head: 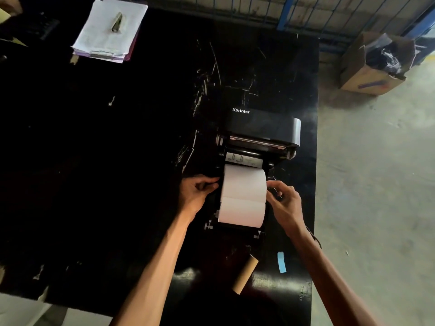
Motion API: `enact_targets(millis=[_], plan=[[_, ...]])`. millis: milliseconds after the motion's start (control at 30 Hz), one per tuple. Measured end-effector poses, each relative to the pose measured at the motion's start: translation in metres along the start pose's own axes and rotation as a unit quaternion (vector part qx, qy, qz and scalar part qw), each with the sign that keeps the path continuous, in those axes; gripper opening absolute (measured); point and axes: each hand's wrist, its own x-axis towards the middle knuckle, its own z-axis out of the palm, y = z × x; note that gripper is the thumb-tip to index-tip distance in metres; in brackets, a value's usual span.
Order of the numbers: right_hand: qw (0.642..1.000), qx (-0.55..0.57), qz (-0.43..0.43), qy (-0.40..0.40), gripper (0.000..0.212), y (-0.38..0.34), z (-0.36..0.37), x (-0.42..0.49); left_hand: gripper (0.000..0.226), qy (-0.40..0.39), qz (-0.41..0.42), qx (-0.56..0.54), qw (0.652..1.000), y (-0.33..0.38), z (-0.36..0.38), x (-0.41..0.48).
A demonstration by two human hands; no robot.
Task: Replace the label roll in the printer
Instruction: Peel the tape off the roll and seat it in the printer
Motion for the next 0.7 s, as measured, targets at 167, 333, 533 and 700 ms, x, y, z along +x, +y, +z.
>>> enact_targets(millis=[167,333,533,700], plan=[[0.998,-0.060,-0.024,0.020,0.023,-0.001,-0.002,-0.002,0.038,0.008,0.014,0.010,1.000,-0.007,0.002,0.000],[0.993,-0.100,-0.043,0.044,0.023,-0.003,0.004,-0.002,0.028,0.009,0.030,0.076,0.997,-0.007,0.001,0.003],[0.982,-0.135,-0.110,0.066,0.023,-0.004,0.005,-0.001,0.020,0.040,0.126,0.210,0.969,0.006,0.002,0.004],[0.983,-0.118,-0.120,0.066,0.023,-0.001,0.003,-0.019,0.024,0.067,0.131,0.219,0.965,0.015,0.002,-0.016]])
